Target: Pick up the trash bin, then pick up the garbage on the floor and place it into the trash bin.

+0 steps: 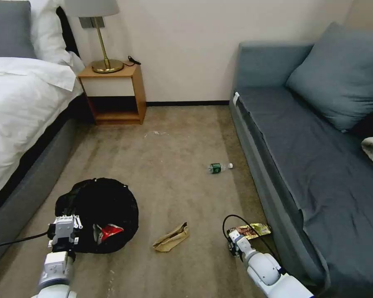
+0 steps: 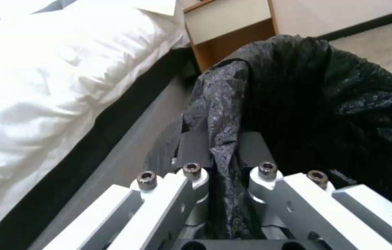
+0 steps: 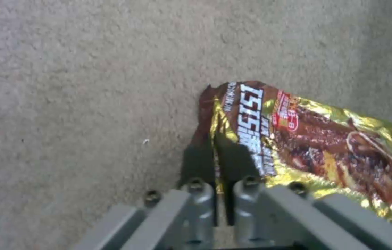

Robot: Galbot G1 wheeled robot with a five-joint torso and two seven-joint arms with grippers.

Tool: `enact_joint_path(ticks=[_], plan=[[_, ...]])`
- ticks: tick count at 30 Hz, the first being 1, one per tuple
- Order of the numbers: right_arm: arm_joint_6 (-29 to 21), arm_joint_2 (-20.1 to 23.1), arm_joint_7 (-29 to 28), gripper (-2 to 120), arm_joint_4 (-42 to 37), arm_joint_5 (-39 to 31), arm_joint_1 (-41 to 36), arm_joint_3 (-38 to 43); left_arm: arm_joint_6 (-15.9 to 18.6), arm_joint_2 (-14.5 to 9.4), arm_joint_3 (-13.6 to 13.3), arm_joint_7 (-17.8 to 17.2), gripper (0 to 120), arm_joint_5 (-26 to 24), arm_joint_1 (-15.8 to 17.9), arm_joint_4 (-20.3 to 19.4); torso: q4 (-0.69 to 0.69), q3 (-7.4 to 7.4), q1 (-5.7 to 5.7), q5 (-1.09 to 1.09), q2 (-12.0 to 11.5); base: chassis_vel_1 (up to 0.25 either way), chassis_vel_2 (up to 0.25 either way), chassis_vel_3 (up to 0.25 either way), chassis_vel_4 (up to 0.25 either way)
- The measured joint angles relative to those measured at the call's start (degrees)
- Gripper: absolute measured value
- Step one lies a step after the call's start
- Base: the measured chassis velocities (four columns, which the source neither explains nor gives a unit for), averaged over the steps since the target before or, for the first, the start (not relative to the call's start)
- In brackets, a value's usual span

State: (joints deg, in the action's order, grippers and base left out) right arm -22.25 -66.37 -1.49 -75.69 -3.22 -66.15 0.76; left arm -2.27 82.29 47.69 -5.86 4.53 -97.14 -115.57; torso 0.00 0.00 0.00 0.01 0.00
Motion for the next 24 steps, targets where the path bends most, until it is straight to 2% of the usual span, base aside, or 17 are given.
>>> enact_joint_path(ticks=[8, 18, 24], plan=[[2.52, 0.94, -0.34, 0, -2.6, 0.82, -0.82, -0.2, 0.03, -0.11, -0.06, 0.0, 7, 0.02, 0.1, 0.0, 0.0, 0.0, 0.0, -0.01, 0.0, 0.0, 0.0, 0.0, 0.0], [2.79, 1.41, -0.11, 0, -4.0, 1.34, -1.29, 0.0, 0.02, 0.16, -0.5, 0.01, 7, 0.25, 0.24, 0.32, 0.0, 0.0, 0.0, 0.0, 0.0, 0.0, 0.0, 0.0, 0.0], [3.26, 0.68, -0.07, 20, -1.91, 1.37, -1.31, 0.28, -0.23, 0.16, -0.39, -0.01, 7, 0.26, 0.16, 0.41, 0.0, 0.0, 0.0, -0.01, 0.0, 0.0, 0.0, 0.0, 0.0]])
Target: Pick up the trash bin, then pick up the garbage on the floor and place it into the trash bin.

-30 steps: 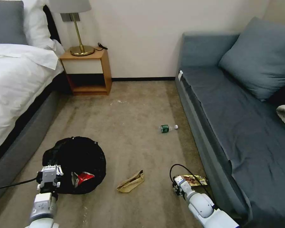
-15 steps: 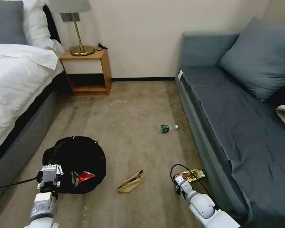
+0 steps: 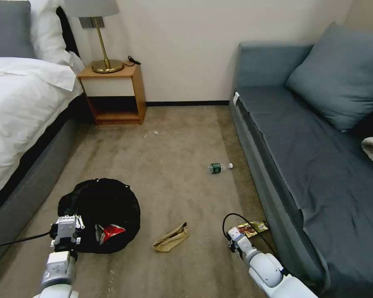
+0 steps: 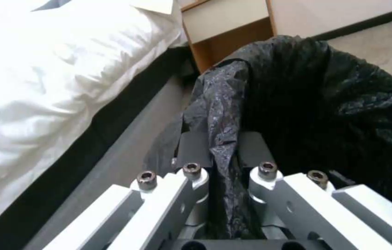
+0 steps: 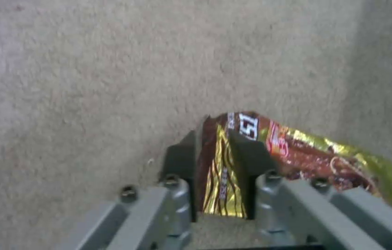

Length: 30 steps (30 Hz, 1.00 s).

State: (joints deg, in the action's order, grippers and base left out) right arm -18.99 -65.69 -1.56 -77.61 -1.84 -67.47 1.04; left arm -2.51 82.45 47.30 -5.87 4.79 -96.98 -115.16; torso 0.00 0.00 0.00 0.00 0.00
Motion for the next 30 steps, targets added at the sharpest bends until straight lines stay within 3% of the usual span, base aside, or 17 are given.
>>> enact_joint_path(ticks=[11, 19, 20, 22, 25, 29, 30], plan=[[-0.03, -0.18, -0.05, 57, 1.01, -1.44, 0.41, 0.79, -0.22, 0.14, 0.11, -0.06, 7, 0.05, -0.18, -0.09, 0.01, 0.0, 0.0, 0.0, 0.0, 0.0, 0.0, 0.0, 0.0], [-0.37, -0.67, -0.1, 90, 4.09, -1.12, 1.45, 1.73, -0.49, 0.41, 0.0, -0.07, 7, 0.31, -0.4, -0.39, 0.0, 0.0, 0.0, 0.0, 0.0, 0.0, 0.0, 0.0, 0.0], [-0.37, -0.67, -0.1, 90, 4.09, -1.12, 1.45, 1.73, -0.49, 0.41, 0.0, -0.07, 7, 0.31, -0.4, -0.39, 0.0, 0.0, 0.0, 0.0, 0.0, 0.0, 0.0, 0.0, 0.0], [-0.24, -0.88, -0.08, 75, 5.34, -0.89, 2.06, 1.89, -0.51, 0.47, 0.02, -0.08, 7, 0.32, -0.46, -0.51, 0.02, 0.0, 0.0, 0.0, 0.0, 0.0, 0.0, 0.0, 0.0], [-0.24, -0.91, 0.03, 69, 5.44, -0.87, 2.1, 1.93, -0.51, 0.51, 0.03, -0.08, 7, 0.34, -0.46, -0.52, 0.01, 0.0, 0.0, 0.0, 0.0, 0.0, 0.0, 0.0, 0.0], [-0.29, -0.88, 0.3, 49, 5.59, -0.84, 2.18, 1.95, -0.54, 0.74, -0.02, -0.08, 7, 0.47, -0.45, -0.52, 0.02, 0.0, 0.0, 0.01, 0.0, 0.0, 0.0, 0.0, 0.0], [-0.29, -0.88, 0.3, 49, 5.59, -0.84, 2.18, 1.95, -0.54, 0.74, -0.02, -0.08, 7, 0.47, -0.45, -0.52, 0.02, 0.0, 0.0, 0.01, 0.0, 0.0, 0.0, 0.0, 0.0]])
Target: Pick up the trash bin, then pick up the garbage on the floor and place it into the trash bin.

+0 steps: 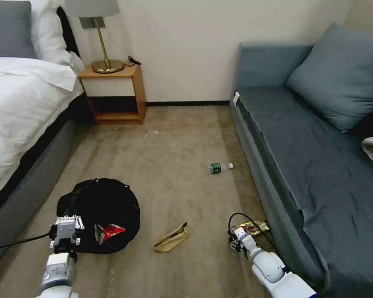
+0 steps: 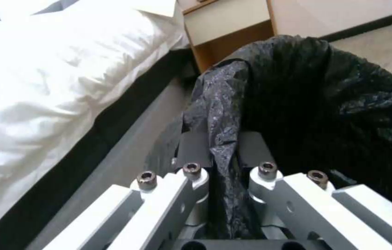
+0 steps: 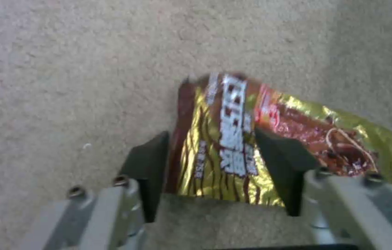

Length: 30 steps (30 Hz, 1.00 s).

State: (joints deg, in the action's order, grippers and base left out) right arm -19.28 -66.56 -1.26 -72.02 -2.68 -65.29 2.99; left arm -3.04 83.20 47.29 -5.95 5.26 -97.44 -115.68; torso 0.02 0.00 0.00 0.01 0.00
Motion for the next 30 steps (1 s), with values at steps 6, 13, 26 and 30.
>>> enact_joint_path(ticks=[6, 13, 26, 30], plan=[[-0.02, 0.02, 0.46, 26, 0.65, 0.5, 0.09, -0.02, -0.09, 0.13, -0.03, -0.01, 7, 0.1, 0.0, 0.0, -0.01, 0.0, 0.0, -0.01, 0.0, 0.0, 0.0, 0.0, 0.0], [0.33, 0.08, 0.74, 1, 0.91, 0.99, -0.01, -0.1, -0.28, 0.21, -0.02, -0.05, 7, 0.39, -0.09, 0.0, -0.01, 0.0, 0.0, -0.01, 0.0, 0.0, 0.0, 0.0, 0.0], [23.97, 3.76, 13.75, 0, -17.95, -20.12, -3.82, -2.79, -0.29, 0.26, -0.75, -0.07, 7, -0.16, 0.01, -0.1, -0.02, 0.0, 0.0, -0.02, 0.0, 0.0, 0.0, 0.0, 0.0], [30.34, 4.55, 21.75, 0, -24.07, -33.24, -2.89, -7.2, 0.11, 0.44, -0.91, 0.0, 7, -1.13, -0.27, -0.61, -0.02, 0.0, 0.0, 0.02, 0.0, 0.0, 0.0, 0.0, 0.0]])
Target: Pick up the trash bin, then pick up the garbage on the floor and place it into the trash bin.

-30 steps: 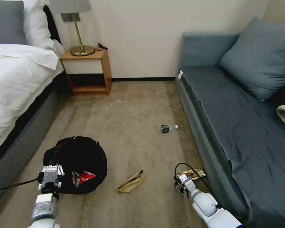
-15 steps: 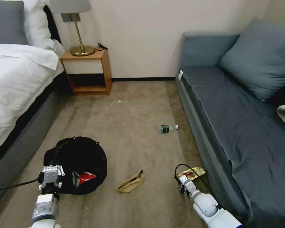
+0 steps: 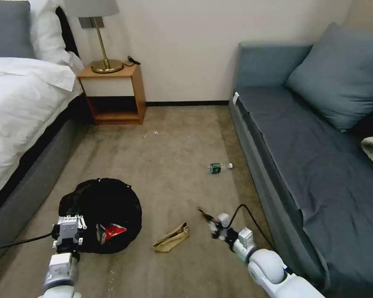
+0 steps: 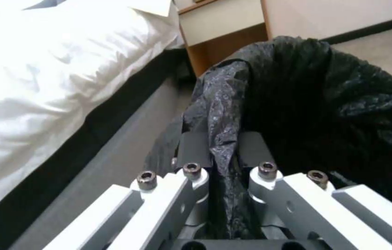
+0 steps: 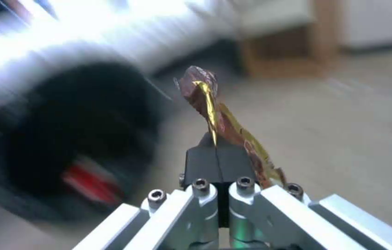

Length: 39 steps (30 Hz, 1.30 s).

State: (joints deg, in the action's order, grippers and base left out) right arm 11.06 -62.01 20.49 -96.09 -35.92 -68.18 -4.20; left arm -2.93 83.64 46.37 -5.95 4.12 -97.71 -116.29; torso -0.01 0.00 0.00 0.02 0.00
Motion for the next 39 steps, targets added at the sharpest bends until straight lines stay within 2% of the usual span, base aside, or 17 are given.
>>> enact_joint_path(ticks=[2, 3, 5, 8, 11, 20, 24, 27, 30, 34, 39], plan=[[1.4, 0.07, 3.56, 0, -2.09, -5.55, 1.5, -3.23, 0.11, 0.07, -0.01, 0.08, 7, -0.17, -0.09, -0.25, 0.0, 0.0, 0.0, -0.03, 0.0, 0.0, 0.0, 0.0, 0.0], [1.4, 0.07, 3.56, 0, -2.09, -5.55, 1.5, -3.23, 0.11, 0.07, -0.01, 0.08, 7, -0.17, -0.09, -0.25, 0.0, 0.0, 0.0, -0.03, 0.0, 0.0, 0.0, 0.0, 0.0], [2.26, -0.01, 8.11, 0, -3.11, -10.87, 4.68, -7.85, 0.28, 0.15, -0.01, 0.21, 7, -0.21, -0.12, -0.4, 0.01, 0.0, 0.0, -0.01, 0.0, 0.0, 0.0, 0.0, 0.0], [2.68, -0.34, 11.03, 0, -2.79, -13.18, 7.25, -11.1, 0.35, 0.26, 0.0, 0.27, 7, -0.22, -0.13, -0.45, 0.01, 0.0, 0.0, -0.02, 0.0, 0.0, 0.0, 0.0, 0.0], [4.22, -2.13, 13.19, 0, 1.45, -14.61, 13.4, -17.82, 0.37, 0.71, -0.05, 0.47, 7, -0.22, -0.08, -0.45, 0.01, 0.0, 0.0, -0.02, 0.0, 0.0, 0.0, 0.0, 0.0], [5.99, -6.19, 12.07, 0, 11.97, -13.64, 22.21, -23.13, 0.05, 1.1, -0.15, 0.75, 7, -0.33, -0.22, -0.93, 0.01, 0.01, 0.0, -0.02, 0.0, 0.0, 0.0, 0.0, 0.0], [6.06, -6.53, 11.99, 0, 13.44, -13.68, 23.54, -23.8, 0.04, 1.14, -0.21, 0.83, 7, -0.34, -0.21, -1.12, 0.01, 0.01, 0.0, -0.02, 0.0, 0.0, 0.0, 0.0, 0.0], [6.32, -7.65, 12.15, 0, 18.4, -14.4, 28.45, -27.3, 0.02, 1.47, -0.34, 0.99, 7, -0.49, -0.25, -1.77, 0.01, 0.01, 0.0, -0.02, 0.0, 0.0, 0.0, 0.0, 0.0], [6.78, -8.98, 12.01, 0, 19.97, -14.88, 30.83, -30.6, -0.56, 1.86, -0.38, 1.14, 7, -0.68, -0.24, -1.8, 0.01, 0.01, 0.0, -0.01, 0.0, 0.0, 0.0, 0.0, 0.0], [7.96, -11.52, 10.48, 0, 21.75, -14.88, 32.68, -33.66, -0.86, 2.18, -0.39, 1.26, 7, -0.84, -0.22, -2.07, 0.01, 0.01, 0.0, -0.02, 0.0, 0.0, 0.0, 0.0, 0.0], [10.16, -15.3, 4.99, 0, 23.87, -13.31, 33.64, -35.31, -0.95, 2.37, -0.4, 1.42, 7, -0.76, -0.38, -2.49, 0.02, 0.0, 0.0, -0.02, 0.0, 0.0, 0.0, 0.0, 0.0]])
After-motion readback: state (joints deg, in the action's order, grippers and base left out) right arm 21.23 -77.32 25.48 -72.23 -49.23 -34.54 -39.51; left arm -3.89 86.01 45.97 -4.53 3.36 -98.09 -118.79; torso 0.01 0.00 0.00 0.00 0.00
